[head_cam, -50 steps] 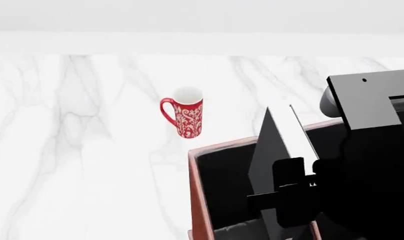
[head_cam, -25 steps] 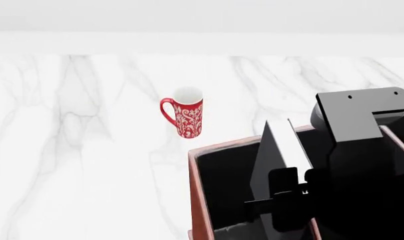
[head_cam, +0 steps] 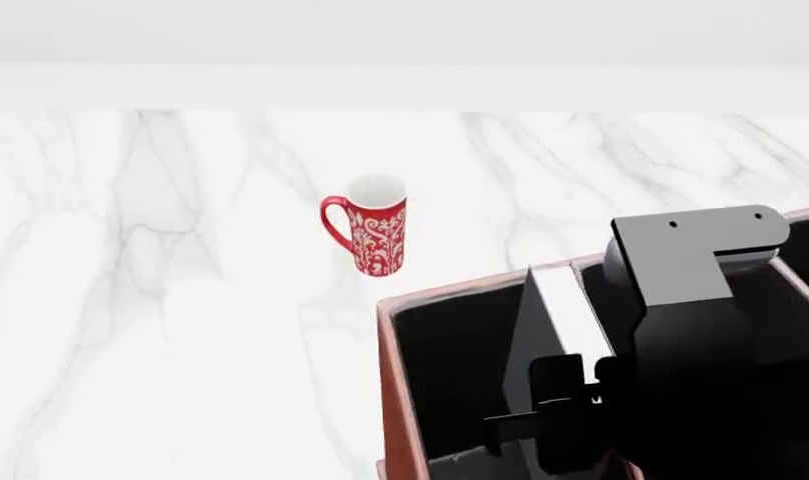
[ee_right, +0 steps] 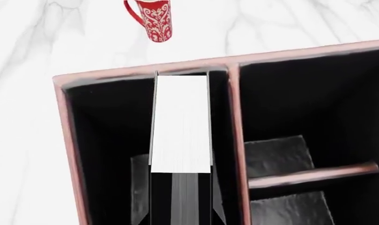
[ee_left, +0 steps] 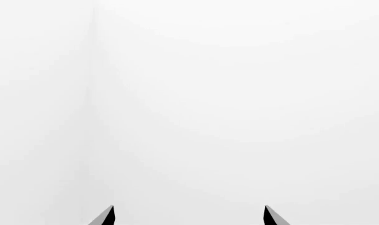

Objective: Pick up the book and place it in the left compartment of the caddy.

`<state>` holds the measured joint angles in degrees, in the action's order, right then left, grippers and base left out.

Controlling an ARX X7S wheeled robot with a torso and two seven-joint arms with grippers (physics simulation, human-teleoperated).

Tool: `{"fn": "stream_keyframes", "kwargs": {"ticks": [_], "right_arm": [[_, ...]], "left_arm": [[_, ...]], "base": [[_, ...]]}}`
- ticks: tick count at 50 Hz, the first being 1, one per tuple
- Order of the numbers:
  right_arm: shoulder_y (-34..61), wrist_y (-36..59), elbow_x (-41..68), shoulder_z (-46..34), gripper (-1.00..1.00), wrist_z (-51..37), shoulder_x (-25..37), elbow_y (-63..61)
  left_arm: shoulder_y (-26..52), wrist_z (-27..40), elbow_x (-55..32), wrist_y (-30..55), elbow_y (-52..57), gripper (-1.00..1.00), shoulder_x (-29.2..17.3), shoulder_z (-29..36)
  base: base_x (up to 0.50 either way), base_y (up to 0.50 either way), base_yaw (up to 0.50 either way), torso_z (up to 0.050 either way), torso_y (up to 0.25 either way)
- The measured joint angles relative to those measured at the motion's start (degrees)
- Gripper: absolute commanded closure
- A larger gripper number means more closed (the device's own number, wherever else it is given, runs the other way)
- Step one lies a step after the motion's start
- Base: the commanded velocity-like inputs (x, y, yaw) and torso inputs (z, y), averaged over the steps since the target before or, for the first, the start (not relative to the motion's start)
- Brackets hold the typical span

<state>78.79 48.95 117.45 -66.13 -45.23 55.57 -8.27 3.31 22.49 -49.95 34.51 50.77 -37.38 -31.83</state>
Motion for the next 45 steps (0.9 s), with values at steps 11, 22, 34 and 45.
{"fn": "stream_keyframes", "kwargs": {"ticks": [11,22,34,45], "right_arm": [[-2.2,-1.3,-2.5,-0.7,1.0,2.0,-1.0,1.2],[-3.9,-2.5,-4.7,-1.1,1.0,3.9,-2.0,1.9],[-4.9,-2.9,-7.0,-1.7,1.0,5.6,-2.6,2.2],[-5.5,-3.2,-8.0,-2.0,1.0,6.1,-2.9,2.7]], "left_arm": [[-0.2,0.0,0.0,-0.2,0.0,-1.0,-0.1,0.0],[-0.4,0.1,-0.2,-0.4,0.1,-1.0,-0.2,-0.1],[-0.6,0.2,-0.2,-0.6,0.2,-1.0,-0.3,0.0],[-0.7,0.2,-0.3,-0.8,0.2,-1.0,-0.4,0.0]], "base": [[0.0,0.0,0.0,0.001,0.002],[0.0,0.0,0.0,0.0,0.001],[0.0,0.0,0.0,0.001,0.002],[0.0,0.0,0.0,0.0,0.001]]}}
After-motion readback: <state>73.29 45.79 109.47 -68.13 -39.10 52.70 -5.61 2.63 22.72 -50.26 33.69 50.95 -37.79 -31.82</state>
